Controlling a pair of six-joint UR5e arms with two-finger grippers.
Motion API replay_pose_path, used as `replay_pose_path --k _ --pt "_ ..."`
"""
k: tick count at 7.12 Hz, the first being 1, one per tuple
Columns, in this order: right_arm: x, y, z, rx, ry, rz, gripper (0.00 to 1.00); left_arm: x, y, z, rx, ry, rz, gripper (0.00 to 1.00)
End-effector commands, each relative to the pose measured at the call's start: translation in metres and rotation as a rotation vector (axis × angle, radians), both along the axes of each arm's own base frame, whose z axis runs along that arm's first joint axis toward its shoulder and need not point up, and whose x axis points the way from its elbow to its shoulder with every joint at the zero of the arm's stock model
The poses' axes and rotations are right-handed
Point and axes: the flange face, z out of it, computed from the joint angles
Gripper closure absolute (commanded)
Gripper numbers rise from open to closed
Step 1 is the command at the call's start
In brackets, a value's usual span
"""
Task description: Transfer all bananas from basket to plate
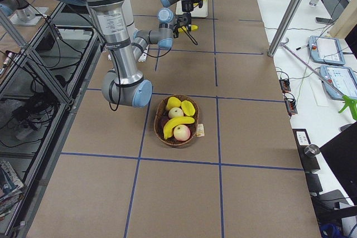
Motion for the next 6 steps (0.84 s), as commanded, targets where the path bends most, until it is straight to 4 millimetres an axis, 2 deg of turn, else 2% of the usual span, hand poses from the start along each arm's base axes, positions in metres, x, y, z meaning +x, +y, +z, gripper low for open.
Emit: replay_pose_path --k 1,2,3,4,6 --pt "0.0003 0.0001 -0.0014 0.0 -0.003 0.0 0.89 -0.0012 0.0008 -0.0018 0.0 0.004 0.0 0.85" --pt "0.0 0.0 -0.0047 -0.002 -0.008 0.0 0.74 -0.0038 0.0002 -0.0017 0.0 0.006 -0.001 0.97" --pt "-0.0001 -0.0002 -0.0065 -0.016 -0.013 0.003 0.05 -0.0043 0.0005 -0.0014 0.0 0.006 -0.001 1.0" --pt "0.0001 -0.001 -0.0099 -0.041 -0.022 0.007 0.01 -0.0059 0.0003 -0.0007 0.002 0.005 -0.003 1.0" --pt "0.0002 -0.0028 -0.008 -0.046 -0.01 0.009 0.01 -0.0074 -0.002 0.0035 0.004 -0.005 -0.006 1.0"
